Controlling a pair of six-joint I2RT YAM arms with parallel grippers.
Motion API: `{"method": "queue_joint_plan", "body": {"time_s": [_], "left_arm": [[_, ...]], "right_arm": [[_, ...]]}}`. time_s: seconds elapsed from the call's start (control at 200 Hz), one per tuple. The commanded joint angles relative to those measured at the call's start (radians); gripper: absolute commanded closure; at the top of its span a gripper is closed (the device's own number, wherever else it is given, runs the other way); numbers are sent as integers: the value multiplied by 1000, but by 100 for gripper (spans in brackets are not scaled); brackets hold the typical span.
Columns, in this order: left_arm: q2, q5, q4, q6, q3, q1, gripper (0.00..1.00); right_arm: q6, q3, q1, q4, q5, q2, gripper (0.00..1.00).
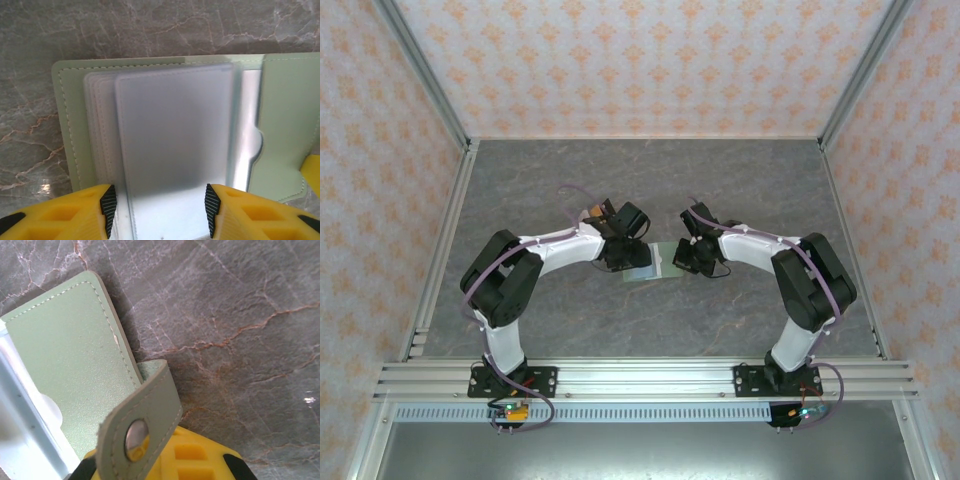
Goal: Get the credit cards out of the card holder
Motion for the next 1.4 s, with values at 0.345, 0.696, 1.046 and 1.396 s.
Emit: {"method": "queue_joint_plan", "body": {"time_s": [0.345,0.696,1.046,1.396], "left_arm": [[42,126,71,-10,30,-5,48],[16,281,197,-16,12,13,47],[41,354,308,-67,10,20,47],[118,428,384,-111,93,20,47]], "right_arm": [[-3,-16,9,9,37,60,95],[-16,-13,7,15,27,42,95],[-26,-45,0,50,48,-118,94],[-1,-138,-9,76,152,-274,94]]}}
